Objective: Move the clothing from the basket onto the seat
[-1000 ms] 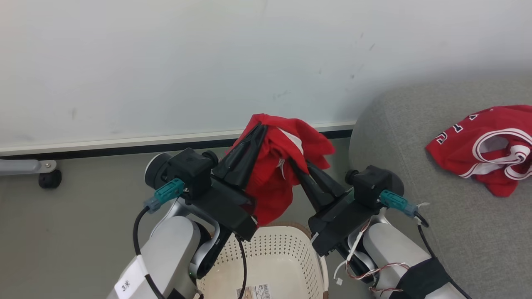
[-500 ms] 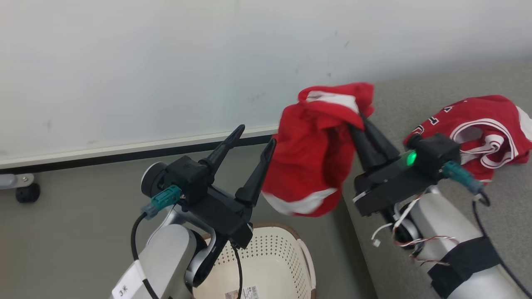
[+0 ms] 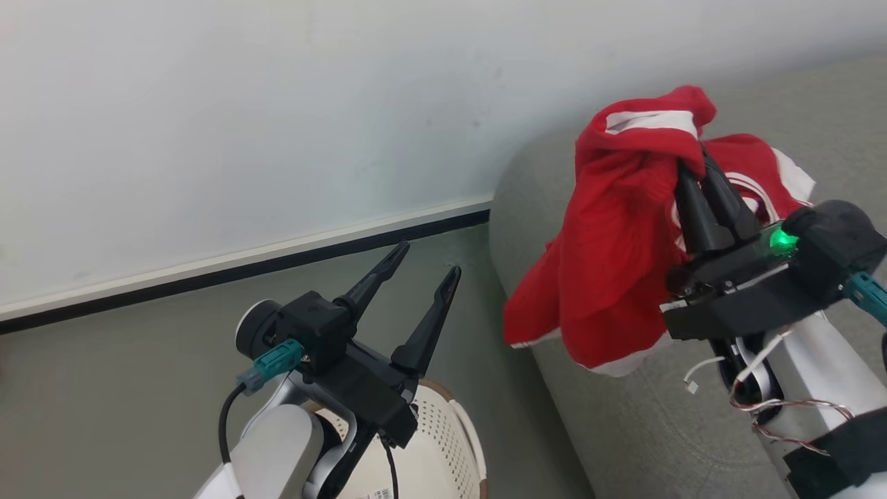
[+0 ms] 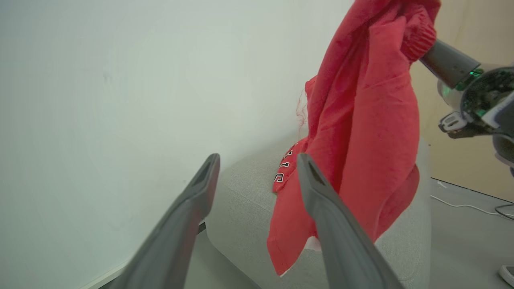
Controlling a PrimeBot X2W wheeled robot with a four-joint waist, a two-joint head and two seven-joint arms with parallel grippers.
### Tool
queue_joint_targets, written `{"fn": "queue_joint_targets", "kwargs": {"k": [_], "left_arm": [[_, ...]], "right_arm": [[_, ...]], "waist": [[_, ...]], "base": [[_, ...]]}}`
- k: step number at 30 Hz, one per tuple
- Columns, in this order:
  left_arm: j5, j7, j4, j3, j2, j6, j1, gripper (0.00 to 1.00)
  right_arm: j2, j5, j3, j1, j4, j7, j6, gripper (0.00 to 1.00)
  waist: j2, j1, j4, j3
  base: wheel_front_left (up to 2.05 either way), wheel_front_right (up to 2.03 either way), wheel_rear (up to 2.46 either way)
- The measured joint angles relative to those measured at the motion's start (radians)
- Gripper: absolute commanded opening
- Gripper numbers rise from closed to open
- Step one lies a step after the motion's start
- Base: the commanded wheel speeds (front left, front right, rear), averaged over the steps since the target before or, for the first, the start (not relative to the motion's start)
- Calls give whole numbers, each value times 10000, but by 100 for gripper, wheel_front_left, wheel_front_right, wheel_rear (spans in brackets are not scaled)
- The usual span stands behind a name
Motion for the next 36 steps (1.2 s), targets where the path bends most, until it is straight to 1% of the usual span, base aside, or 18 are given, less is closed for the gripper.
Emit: {"fn": "queue_joint_targets", "kwargs": {"k": [9,11,13,17,18,19,28,31,36], "left_arm": [[2,117,-341,-67,157,46,221,100],[4,157,-397,-81,199,44,282,100],[15,194,-433,-94,253,50,329,100],[21,282,-510,-105,307,75,341,100],[21,282,-510,-105,307,75,341,100],[71,293,-535,-138,311,82,348,100],[90,431,-560,-286,282,81,334,100],[90,458,-545,-322,282,73,328,100],[90,546,-571,-407,257,71,304,100]], "right_arm": [[-405,-171,-487,924,-1565,-2,-370,0],[-449,-171,-608,1132,-1793,-2,-520,0],[-489,-171,-700,1314,-1919,-2,-533,0],[-556,-169,-897,1615,-2255,-2,-675,0],[-556,-169,-897,1615,-2255,-2,-675,0],[-598,-169,-1007,1801,-2451,-2,-748,0],[-729,-157,-1524,2449,-2915,-2,-970,0],[-746,-157,-1626,2621,-3083,-2,-1045,0],[-775,-153,-1801,2759,-3241,-2,-1049,0]], "waist": [[0,0,-1028,128],[0,0,-1259,175],[0,0,-1490,227],[0,0,-1934,344],[0,0,-1934,344],[0,0,-2138,410],[0,0,-2703,730],[0,0,-2777,819],[0,0,-2769,907]], "base": [[0,0,0],[0,0,0],[0,0,0],[0,0,0],[0,0,0],[0,0,0],[0,0,0],[0,0,0],[0,0,0]]}}
